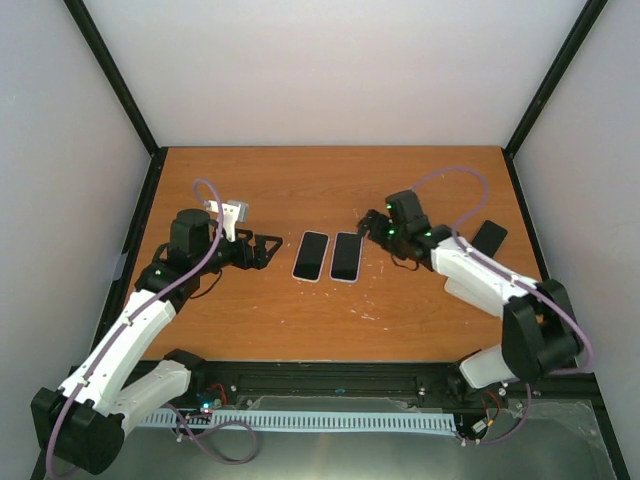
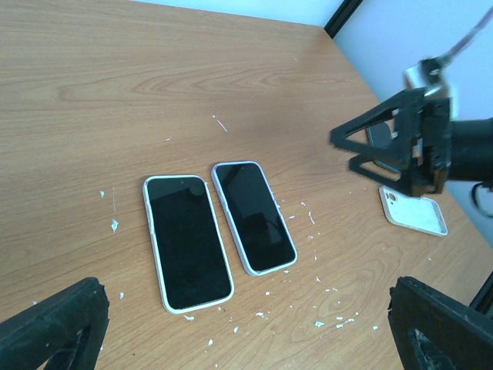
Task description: Put the phone into the phone case
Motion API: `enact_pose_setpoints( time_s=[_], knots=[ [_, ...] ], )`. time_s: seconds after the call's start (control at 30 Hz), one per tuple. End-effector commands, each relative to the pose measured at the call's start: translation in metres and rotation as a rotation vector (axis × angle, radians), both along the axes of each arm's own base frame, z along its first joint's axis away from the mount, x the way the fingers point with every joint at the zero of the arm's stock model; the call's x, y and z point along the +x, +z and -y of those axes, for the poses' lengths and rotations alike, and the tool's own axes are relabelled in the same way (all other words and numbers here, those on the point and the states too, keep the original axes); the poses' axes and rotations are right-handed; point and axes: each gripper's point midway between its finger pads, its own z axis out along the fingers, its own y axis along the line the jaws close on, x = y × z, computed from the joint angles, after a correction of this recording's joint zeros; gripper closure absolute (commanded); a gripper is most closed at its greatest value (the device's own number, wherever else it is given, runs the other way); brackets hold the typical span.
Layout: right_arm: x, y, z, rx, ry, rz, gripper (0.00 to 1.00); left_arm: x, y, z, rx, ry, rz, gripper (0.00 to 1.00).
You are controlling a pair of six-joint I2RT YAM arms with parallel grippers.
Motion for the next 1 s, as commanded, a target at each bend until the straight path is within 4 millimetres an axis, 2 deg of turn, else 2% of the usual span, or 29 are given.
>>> enact_pose_setpoints(
  time_s=[0.0, 0.17, 0.3, 0.37, 0.43, 0.5, 0.57, 0.63, 0.7, 0.77, 0.97],
  knots=[
    [-0.009, 0.002, 0.095, -0.296, -0.199, -0.013, 0.0, -0.001, 0.005, -0.001, 0.012, -0.011, 0.033, 0.01],
    [-0.015, 0.002, 0.177, -0.445, -0.357, -0.034, 0.0, -0.002, 0.008, 0.0, 0.008, -0.018, 0.041, 0.01],
    [-0.03, -0.015, 0.243, -0.489, -0.531, -0.146, 0.0, -0.003, 0.007, 0.001, 0.005, -0.027, 0.039, 0.01],
    [-0.034, -0.025, 0.267, -0.472, -0.589, -0.184, 0.0, -0.004, 0.007, 0.002, 0.002, -0.031, 0.039, 0.0],
    [-0.03, -0.029, 0.284, -0.456, -0.594, -0.172, 0.0, -0.003, 0.007, 0.001, 0.003, -0.031, 0.04, 0.01],
    [-0.021, -0.03, 0.29, -0.467, -0.528, -0.145, 0.05, -0.003, 0.008, 0.001, 0.005, -0.027, 0.043, 0.01],
    [-0.016, -0.033, 0.287, -0.505, -0.416, -0.143, 0.11, -0.003, 0.006, 0.001, 0.008, -0.026, 0.039, 0.01],
    [-0.014, -0.04, 0.28, -0.517, -0.326, -0.15, 0.25, -0.003, 0.006, 0.002, 0.003, -0.03, 0.037, 0.01],
    [-0.016, -0.044, 0.283, -0.547, -0.302, -0.189, 0.39, -0.004, 0.006, 0.003, -0.001, -0.037, 0.036, 0.01],
    [-0.019, -0.046, 0.281, -0.53, -0.298, -0.23, 0.44, -0.004, 0.005, 0.004, -0.002, -0.043, 0.032, 0.01],
    [-0.039, -0.064, 0.254, -0.33, -0.362, -0.247, 0.53, -0.004, 0.004, 0.006, -0.008, -0.053, 0.025, 0.0]
  ],
)
